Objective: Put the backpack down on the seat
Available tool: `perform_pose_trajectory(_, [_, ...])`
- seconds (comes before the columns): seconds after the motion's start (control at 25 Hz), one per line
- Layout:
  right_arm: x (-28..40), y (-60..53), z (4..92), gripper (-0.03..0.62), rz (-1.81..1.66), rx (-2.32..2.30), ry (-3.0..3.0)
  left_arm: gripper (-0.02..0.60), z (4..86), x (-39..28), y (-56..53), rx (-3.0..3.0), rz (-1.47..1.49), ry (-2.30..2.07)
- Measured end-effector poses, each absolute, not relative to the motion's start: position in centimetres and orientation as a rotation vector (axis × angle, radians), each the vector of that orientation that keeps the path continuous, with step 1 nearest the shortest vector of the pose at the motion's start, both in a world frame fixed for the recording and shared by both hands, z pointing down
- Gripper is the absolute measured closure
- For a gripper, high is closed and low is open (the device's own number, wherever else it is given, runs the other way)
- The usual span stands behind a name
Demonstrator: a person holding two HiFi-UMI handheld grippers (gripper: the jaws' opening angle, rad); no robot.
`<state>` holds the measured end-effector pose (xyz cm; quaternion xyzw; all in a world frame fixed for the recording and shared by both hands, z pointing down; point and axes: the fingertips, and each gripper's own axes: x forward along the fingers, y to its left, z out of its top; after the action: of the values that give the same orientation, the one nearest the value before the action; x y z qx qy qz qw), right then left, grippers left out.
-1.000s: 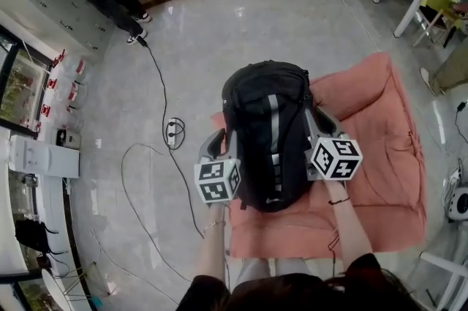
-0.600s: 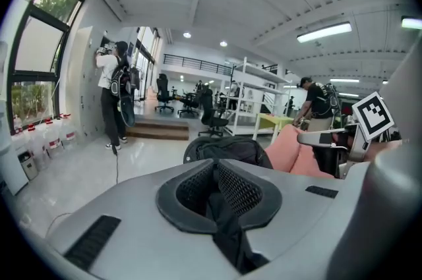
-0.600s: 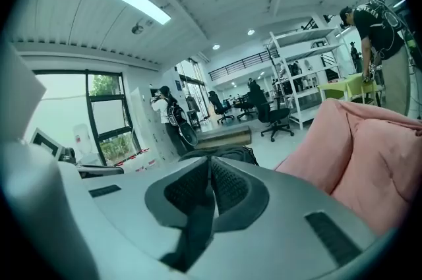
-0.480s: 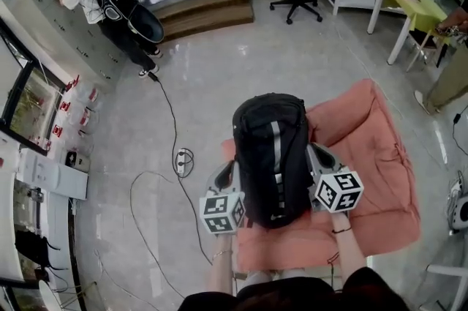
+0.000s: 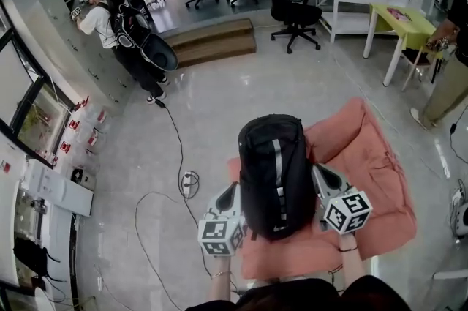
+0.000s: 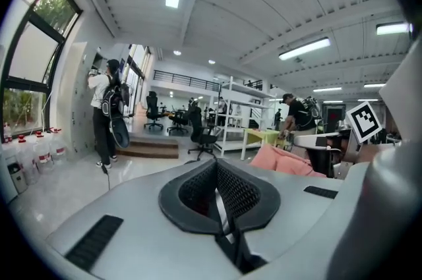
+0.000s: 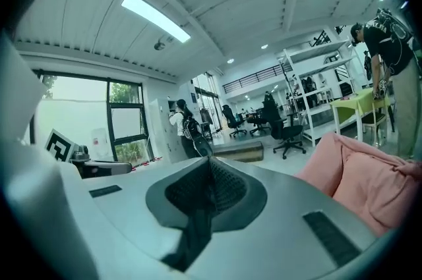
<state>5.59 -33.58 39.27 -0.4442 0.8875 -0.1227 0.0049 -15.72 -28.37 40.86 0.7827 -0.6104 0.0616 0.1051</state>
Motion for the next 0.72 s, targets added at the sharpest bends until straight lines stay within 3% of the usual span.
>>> perform_pose_trajectory(0.72, [8.1,-27.3,34.3,0.580,-0.220,-1.447,2.688,0.566,35.8,-19.2,-21.3,2.333,0.056,-1.930])
